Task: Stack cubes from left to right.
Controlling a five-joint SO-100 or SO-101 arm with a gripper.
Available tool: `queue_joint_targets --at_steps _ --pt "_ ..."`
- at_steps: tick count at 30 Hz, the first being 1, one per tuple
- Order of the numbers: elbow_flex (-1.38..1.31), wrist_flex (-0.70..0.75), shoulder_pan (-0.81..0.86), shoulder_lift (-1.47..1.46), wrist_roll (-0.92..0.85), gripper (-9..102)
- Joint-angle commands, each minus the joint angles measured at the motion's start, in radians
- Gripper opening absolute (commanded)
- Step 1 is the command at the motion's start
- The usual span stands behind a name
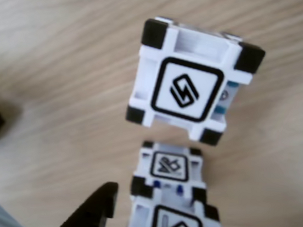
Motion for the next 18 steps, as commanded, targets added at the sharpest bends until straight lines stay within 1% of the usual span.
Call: queue_joint_targets --at_steps 1,5,11,18 --pt "-0.003 -0.011 -0.04 -0.029 0.031 57" --pt "-0.003 -0.011 -0.054 -0.067 0.066 57" --pt "-0.006 -0.012 -0.057 -0.077 0.071 57" --pt "-0.005 -0.058 -0.158 -0.115 0.12 57"
